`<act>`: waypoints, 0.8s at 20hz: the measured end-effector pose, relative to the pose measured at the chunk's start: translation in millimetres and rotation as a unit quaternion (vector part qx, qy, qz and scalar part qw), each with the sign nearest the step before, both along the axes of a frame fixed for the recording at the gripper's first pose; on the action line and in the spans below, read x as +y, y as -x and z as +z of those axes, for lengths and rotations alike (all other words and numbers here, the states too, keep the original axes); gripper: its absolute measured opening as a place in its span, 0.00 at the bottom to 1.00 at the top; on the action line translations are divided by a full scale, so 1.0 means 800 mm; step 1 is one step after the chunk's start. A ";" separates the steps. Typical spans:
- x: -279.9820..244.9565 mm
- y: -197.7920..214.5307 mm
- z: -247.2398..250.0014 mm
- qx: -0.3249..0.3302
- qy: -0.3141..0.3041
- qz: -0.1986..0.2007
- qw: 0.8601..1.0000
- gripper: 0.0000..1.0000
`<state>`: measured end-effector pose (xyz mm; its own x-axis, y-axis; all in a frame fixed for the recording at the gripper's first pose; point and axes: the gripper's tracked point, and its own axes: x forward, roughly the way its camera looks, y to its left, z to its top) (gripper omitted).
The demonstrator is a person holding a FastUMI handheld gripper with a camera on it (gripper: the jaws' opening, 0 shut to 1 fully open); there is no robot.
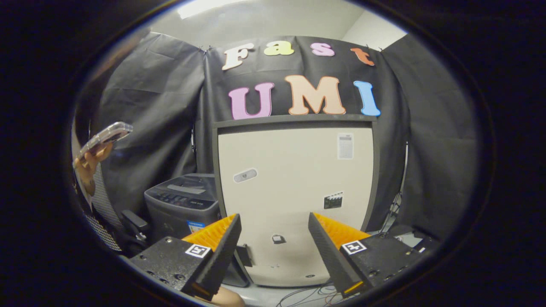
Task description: Put the clothes into the washing machine and then close the washing machine lid.
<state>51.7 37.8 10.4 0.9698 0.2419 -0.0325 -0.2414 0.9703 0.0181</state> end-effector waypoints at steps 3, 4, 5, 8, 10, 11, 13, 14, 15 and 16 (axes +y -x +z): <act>0.000 0.014 -0.008 0.003 -0.019 -0.004 1.000 0.96; -0.002 0.020 -0.008 0.002 -0.020 -0.007 1.000 0.96; 0.000 0.025 -0.007 0.001 -0.021 -0.007 1.000 0.96; 0.003 0.036 -0.010 -0.001 -0.021 -0.007 1.000 0.97; 0.005 0.045 -0.018 0.002 -0.022 -0.009 1.000 0.97; 0.004 0.048 -0.022 0.005 -0.022 -0.011 1.000 0.97; 0.004 0.057 -0.024 0.003 -0.027 -0.014 1.000 0.97; 0.003 0.060 -0.018 -0.004 -0.029 -0.013 0.999 0.97; 0.000 0.060 -0.018 -0.005 -0.030 -0.018 0.999 0.97; -0.005 0.062 -0.021 0.001 -0.033 -0.023 0.999 0.97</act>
